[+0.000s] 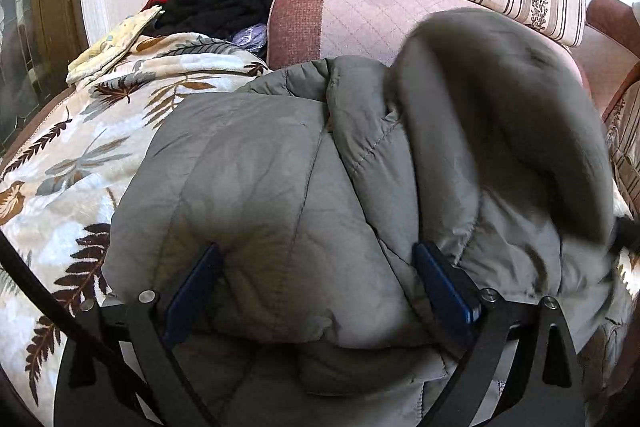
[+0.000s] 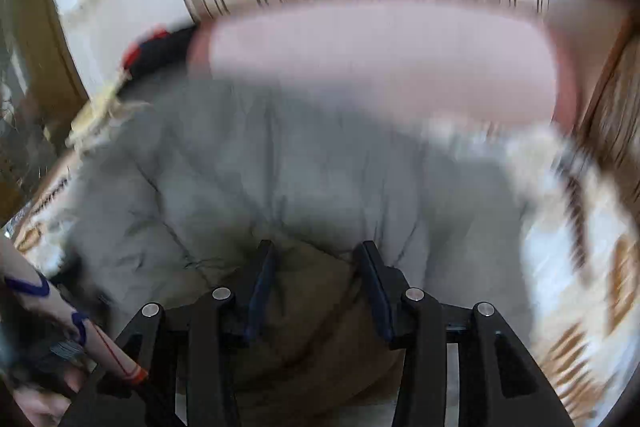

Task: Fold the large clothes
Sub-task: 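Lay the hood down on the jacket body and open the right tool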

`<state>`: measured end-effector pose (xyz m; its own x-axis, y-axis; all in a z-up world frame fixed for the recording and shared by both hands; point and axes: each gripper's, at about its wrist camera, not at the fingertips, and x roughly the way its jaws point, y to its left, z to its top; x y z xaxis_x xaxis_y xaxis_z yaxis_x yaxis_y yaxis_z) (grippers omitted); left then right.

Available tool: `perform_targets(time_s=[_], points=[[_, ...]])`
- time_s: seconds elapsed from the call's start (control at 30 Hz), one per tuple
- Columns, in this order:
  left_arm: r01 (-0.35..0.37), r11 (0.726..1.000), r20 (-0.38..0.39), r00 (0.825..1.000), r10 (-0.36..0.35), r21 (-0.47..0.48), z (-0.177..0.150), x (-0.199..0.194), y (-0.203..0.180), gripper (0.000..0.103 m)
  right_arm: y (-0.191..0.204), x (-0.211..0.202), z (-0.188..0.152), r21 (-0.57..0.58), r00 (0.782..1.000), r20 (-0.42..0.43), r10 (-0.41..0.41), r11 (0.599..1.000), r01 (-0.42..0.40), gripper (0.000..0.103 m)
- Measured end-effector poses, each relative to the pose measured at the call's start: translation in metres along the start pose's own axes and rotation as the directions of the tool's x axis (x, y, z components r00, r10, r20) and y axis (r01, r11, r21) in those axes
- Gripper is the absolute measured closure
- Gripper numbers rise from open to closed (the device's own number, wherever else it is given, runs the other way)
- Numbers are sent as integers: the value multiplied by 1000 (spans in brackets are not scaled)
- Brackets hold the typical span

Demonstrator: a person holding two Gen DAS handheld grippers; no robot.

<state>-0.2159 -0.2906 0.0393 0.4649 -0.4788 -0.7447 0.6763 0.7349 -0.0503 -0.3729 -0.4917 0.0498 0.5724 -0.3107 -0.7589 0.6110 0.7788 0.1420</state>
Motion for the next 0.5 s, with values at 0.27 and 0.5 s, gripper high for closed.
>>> perform_targets(time_s=[0.27, 0.5], points=[[8, 1000, 10, 1000, -8, -13, 2, -4, 1, 5, 14, 22, -21, -115, 995, 64, -74, 990, 81, 56], [64, 997, 172, 983, -57, -32, 13, -45, 1, 5, 18, -19, -27, -142, 994, 95, -52, 988, 65, 56]])
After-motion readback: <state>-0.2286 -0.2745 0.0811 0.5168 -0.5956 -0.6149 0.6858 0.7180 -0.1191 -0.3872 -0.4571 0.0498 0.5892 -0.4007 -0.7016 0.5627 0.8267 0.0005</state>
